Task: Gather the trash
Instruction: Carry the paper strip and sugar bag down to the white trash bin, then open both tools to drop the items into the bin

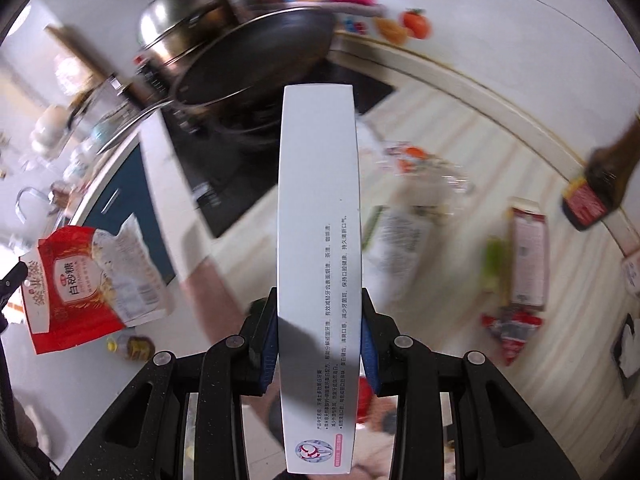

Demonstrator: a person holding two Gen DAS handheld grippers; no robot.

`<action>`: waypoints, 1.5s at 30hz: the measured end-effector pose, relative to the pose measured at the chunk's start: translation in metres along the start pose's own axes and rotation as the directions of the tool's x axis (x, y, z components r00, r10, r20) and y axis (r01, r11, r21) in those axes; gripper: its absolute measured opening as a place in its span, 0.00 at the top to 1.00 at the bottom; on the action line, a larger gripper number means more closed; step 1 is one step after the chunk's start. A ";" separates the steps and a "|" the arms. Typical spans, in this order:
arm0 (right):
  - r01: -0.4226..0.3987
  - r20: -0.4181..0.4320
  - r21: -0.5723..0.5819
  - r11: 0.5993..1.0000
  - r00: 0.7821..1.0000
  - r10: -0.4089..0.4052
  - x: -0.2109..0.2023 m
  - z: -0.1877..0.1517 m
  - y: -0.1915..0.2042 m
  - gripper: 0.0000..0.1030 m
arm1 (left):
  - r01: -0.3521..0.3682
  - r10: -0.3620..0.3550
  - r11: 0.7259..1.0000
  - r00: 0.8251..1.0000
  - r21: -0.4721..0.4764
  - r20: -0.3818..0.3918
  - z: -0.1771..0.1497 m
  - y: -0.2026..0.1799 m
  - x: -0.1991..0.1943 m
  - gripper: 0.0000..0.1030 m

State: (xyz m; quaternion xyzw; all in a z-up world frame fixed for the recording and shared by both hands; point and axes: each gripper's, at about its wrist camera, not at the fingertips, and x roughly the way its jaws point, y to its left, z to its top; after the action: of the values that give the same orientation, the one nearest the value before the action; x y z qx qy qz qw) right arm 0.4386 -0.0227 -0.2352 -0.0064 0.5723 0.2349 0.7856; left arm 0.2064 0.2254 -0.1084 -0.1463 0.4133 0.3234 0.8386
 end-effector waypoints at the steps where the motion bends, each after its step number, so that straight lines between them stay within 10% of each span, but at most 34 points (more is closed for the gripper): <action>1: -0.011 -0.010 -0.018 1.000 1.000 0.011 0.003 -0.003 0.013 0.65 | -0.007 0.007 1.000 1.000 -0.018 0.000 -0.003 0.012 -0.001 1.00; 13: -0.108 -0.140 -0.222 0.969 0.987 0.078 0.068 -0.071 0.183 0.65 | -0.074 0.058 0.989 0.990 -0.126 -0.127 -0.063 0.147 0.048 1.00; 23: -0.165 -0.305 -0.319 0.933 0.950 0.064 0.242 -0.188 0.288 0.65 | -0.100 0.040 0.982 0.941 -0.163 -0.335 -0.176 0.247 0.208 1.00; 31: -0.269 -0.550 -0.246 0.931 0.830 0.094 0.464 -0.304 0.284 0.65 | -0.078 -0.081 0.960 0.842 -0.268 -0.533 -0.311 0.297 0.392 1.00; 36: -0.310 -0.698 -0.243 0.919 0.714 0.056 0.581 -0.379 0.277 0.65 | -0.044 -0.196 0.937 0.753 -0.346 -0.628 -0.384 0.312 0.476 1.00; 40: -0.308 -0.794 -0.266 0.914 0.607 -0.026 0.651 -0.427 0.277 0.62 | -0.077 -0.161 0.947 0.726 -0.311 -0.669 -0.417 0.320 0.497 0.96; 42: -0.288 -0.808 -0.300 0.910 0.584 -0.082 0.670 -0.444 0.279 0.40 | -0.133 -0.081 0.961 0.705 -0.244 -0.705 -0.428 0.323 0.503 0.91; 45: -0.255 -0.780 -0.350 0.901 0.613 -0.129 0.666 -0.446 0.275 0.16 | -0.194 0.011 0.964 0.715 -0.182 -0.699 -0.437 0.327 0.497 0.28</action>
State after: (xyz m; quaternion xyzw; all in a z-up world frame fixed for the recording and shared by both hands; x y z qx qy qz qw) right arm 0.0913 0.3388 -0.9191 -0.2599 0.7918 0.3555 0.4232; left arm -0.0492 0.4557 -0.7614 -0.3344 0.6613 0.3395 0.5794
